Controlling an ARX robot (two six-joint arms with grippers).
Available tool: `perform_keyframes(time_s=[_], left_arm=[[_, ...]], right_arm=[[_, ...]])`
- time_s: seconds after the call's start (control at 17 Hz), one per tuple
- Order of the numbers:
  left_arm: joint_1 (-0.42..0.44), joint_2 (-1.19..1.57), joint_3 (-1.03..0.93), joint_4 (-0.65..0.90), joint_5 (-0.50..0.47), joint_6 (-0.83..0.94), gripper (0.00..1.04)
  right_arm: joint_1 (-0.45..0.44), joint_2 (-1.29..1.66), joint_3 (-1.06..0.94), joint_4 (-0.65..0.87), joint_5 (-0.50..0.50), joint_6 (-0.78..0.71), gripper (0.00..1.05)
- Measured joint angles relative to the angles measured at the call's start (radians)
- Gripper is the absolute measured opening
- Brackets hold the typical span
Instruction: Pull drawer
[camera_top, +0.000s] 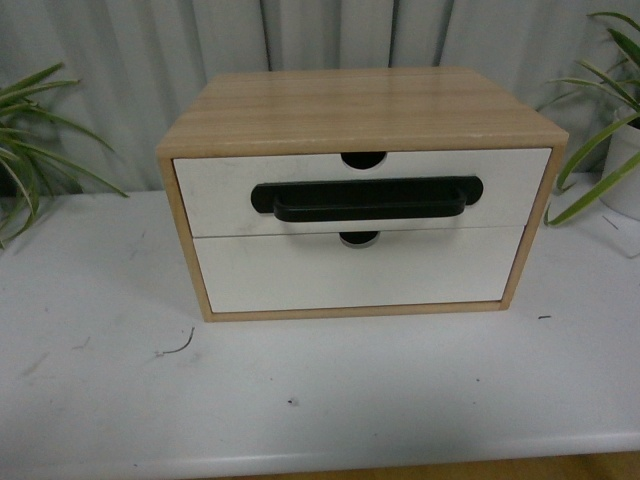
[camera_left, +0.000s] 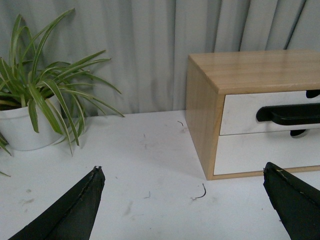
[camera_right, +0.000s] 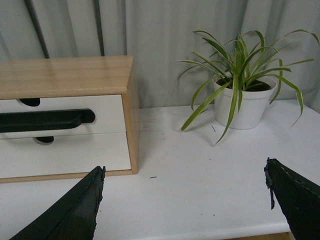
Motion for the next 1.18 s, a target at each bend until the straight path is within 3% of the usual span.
perform_keyframes(time_s=[1.18], left_arm=[[0.000,0.000,0.000,0.000,0.000,0.000,0.98]], right_arm=[[0.000,0.000,0.000,0.000,0.000,0.000,0.98]])
